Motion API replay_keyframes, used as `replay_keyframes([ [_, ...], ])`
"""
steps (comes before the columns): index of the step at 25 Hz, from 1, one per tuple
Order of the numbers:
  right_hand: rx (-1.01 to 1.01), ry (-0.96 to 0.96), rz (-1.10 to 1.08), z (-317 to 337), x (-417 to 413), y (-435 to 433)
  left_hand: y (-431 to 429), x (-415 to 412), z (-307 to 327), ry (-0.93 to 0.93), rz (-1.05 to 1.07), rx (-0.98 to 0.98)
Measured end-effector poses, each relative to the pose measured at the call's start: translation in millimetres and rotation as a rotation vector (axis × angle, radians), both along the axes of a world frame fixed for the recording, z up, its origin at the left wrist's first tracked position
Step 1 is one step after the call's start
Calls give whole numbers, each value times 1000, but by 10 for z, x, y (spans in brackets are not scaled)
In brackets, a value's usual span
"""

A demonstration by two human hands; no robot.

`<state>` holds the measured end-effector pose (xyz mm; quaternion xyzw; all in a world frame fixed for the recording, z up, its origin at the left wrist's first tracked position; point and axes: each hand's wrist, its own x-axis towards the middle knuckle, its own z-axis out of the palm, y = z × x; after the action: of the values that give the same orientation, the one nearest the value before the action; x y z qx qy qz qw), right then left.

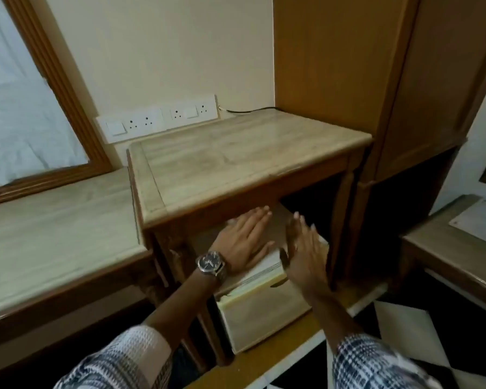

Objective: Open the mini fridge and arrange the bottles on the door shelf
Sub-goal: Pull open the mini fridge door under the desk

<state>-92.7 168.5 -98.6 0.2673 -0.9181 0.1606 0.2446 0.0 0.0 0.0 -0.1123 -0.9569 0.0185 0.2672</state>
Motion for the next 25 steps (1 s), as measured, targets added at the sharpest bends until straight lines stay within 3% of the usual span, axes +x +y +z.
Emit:
replay_keyframes([
  [3,237,-356,139,-1546,41,-295,-253,-265,-1381,-109,166,17],
  [4,207,-391,155,-1878,26,-403,-408,-387,-1781,-219,265,75],
  [6,52,-266,95,-2394,-162,-583,-725,-782,-2514,-380,405,154],
  [9,-26,-121,76,-2665,-368,-670,-992,-1238,-3157,-559,452,119],
  [13,-105,-55,66,-2612,-385,-713,-1235,-1345,-3110,-634,425,37],
  [16,-74,-93,50,-2473,-252,-745,-1213,-1195,-2930,-666,454,134],
  [25,72,-138,-69,-2122,-54,-386,-1237,-1215,-2910,-689,385,151],
])
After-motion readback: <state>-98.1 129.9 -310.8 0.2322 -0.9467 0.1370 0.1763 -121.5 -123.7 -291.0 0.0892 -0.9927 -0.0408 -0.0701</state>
